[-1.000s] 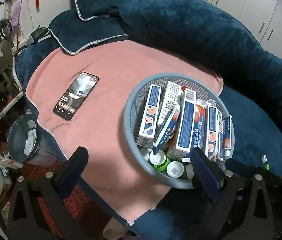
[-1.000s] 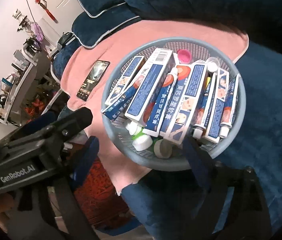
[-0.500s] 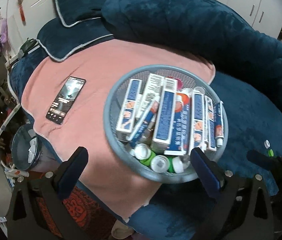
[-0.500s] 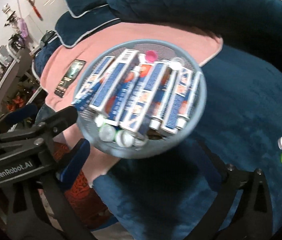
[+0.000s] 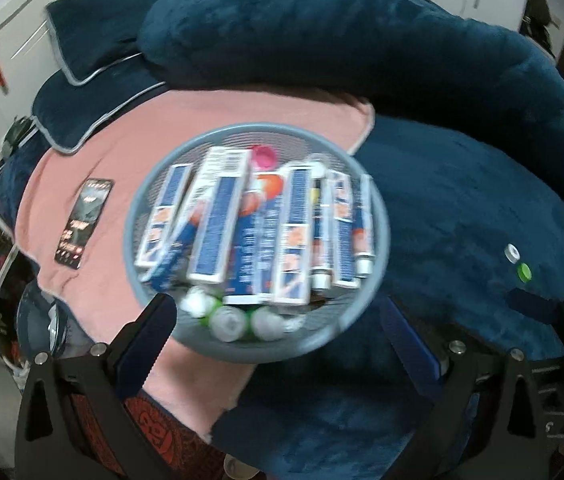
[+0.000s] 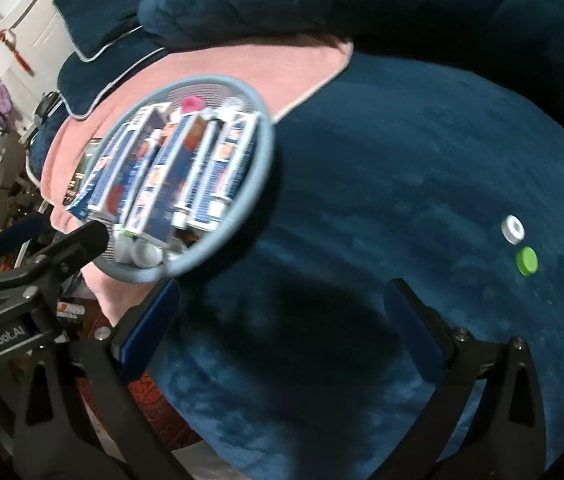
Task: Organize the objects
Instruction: 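Move both open grippers back over the last white and light green caps, then grasp the light green cap with the right gripper while the left gripper grasps the white cap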
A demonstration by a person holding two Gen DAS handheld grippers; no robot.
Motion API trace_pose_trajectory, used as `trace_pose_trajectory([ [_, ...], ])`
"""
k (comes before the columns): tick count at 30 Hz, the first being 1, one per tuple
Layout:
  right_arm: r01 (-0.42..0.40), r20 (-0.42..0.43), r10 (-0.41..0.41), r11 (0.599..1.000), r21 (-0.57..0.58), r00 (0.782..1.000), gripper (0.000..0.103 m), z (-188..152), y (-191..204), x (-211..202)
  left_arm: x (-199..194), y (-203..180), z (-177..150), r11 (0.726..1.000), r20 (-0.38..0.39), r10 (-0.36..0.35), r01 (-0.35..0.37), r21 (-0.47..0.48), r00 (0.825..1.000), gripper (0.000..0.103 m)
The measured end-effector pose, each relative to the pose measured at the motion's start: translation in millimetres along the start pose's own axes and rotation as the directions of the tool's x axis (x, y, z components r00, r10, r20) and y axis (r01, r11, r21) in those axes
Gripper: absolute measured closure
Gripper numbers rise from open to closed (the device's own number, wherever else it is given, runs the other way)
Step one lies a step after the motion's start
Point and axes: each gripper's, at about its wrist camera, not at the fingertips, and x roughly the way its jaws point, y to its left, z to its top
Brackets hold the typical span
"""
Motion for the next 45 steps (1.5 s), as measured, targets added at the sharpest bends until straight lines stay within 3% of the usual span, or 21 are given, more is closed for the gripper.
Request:
trace_pose_trajectory([
  [7, 0.061, -0.011, -0.060, 0.997, 0.048, 0.998, 0.000, -12, -55, -8, 7, -49, -4, 0.993, -0.018, -0.012, 0.014, 0.117, 1.000, 0.001],
  [13, 0.088, -0.007, -0.089, 0.978, 0.191, 0.996, 0.000, -21, -131, -23, 16, -89, -5, 0.983, -0.046, -0.055, 0.062, 0.171, 0.997, 0.001],
  [21, 0.179, -0.064, -0.167, 0.901, 0.395, 0.984, 0.000, -34, -231, -15, 43, -144, -6, 0.968, -0.137, -0.117, 0.144, 0.206, 0.984, 0.001],
  [27, 0.169, -0.040, -0.171, 0.862, 0.479, 0.984, 0.002, -28, -256, 6, 62, -161, -2, 0.968, -0.149, -0.082, 0.114, 0.224, 0.985, 0.001],
  [28, 0.159, -0.042, -0.159, 0.862, 0.482, 0.986, 0.004, -25, -257, 12, 65, -163, -1, 0.968, -0.145, -0.073, 0.105, 0.228, 0.987, 0.001],
  [30, 0.172, -0.058, -0.164, 0.868, 0.466, 0.985, 0.024, -20, -255, 25, 72, -168, 1, 0.968, -0.143, -0.058, 0.091, 0.235, 0.988, 0.001],
  [32, 0.205, -0.082, -0.188, 0.877, 0.434, 0.979, 0.031, -13, -253, 36, 81, -176, 2, 0.965, -0.151, -0.054, 0.090, 0.245, 0.987, 0.001],
  [34, 0.226, -0.096, -0.205, 0.886, 0.406, 0.974, 0.046, -9, -251, 44, 88, -183, 2, 0.960, -0.159, -0.052, 0.093, 0.263, 0.986, 0.001],
  [36, 0.222, -0.086, -0.205, 0.897, 0.382, 0.975, 0.072, -10, -252, 44, 94, -191, 3, 0.954, -0.161, -0.060, 0.104, 0.280, 0.985, 0.001],
  [40, 0.220, -0.055, -0.216, 0.890, 0.398, 0.975, 0.072, -16, -263, 30, 102, -215, 7, 0.943, -0.164, -0.123, 0.167, 0.289, 0.979, 0.001],
  [45, 0.206, -0.044, -0.212, 0.847, 0.489, 0.976, 0.072, -38, -293, 8, 112, -263, 10, 0.907, -0.158, -0.184, 0.230, 0.352, 0.970, 0.001],
])
